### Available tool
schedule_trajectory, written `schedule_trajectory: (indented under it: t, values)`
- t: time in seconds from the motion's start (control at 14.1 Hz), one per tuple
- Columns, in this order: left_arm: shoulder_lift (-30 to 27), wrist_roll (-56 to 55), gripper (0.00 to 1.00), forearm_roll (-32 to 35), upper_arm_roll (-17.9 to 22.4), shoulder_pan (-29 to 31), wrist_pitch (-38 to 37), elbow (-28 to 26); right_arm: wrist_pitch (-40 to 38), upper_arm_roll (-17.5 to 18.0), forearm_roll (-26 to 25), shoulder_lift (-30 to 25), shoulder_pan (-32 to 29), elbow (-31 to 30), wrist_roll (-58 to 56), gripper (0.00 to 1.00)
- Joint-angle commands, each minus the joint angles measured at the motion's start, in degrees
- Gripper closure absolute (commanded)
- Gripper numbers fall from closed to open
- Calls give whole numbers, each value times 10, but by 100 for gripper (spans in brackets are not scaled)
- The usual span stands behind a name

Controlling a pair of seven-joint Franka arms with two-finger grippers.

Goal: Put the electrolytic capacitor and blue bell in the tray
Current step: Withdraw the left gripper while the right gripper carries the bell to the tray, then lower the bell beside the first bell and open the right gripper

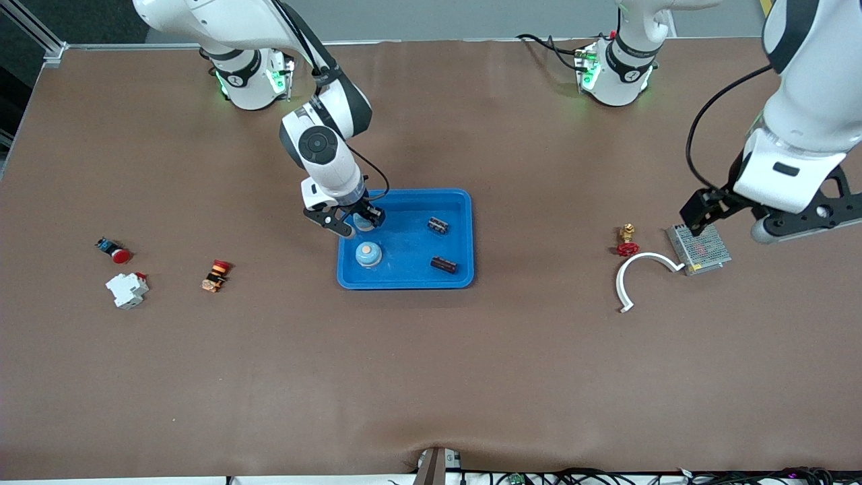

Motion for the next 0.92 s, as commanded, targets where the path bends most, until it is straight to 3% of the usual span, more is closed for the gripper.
schedule_trajectory:
  t: [0.0,0.14,0.43,0.5,0.57,0.64,0.85]
  values:
    - [-34,76,0,-40,67,-30,-30,-18,5,-5,8,11,11,1,8,100]
    - [-46,113,0,-70,102,-35,-35,-20,7,-6,8,17,24,0,9,100]
    - [-59,130,0,-71,112,-34,-36,-28,22,-6,8,30,33,0,26,100]
    - [-60,140,0,-72,119,-34,-35,-29,23,-6,8,31,32,1,32,89]
    - [-61,140,0,-72,120,-33,-34,-29,24,-6,8,31,32,1,37,5]
    - [-68,140,0,-72,120,-30,-31,-36,26,-6,8,31,33,2,42,0]
    - [-84,141,0,-72,117,-27,-28,-46,20,-6,8,30,31,5,41,0]
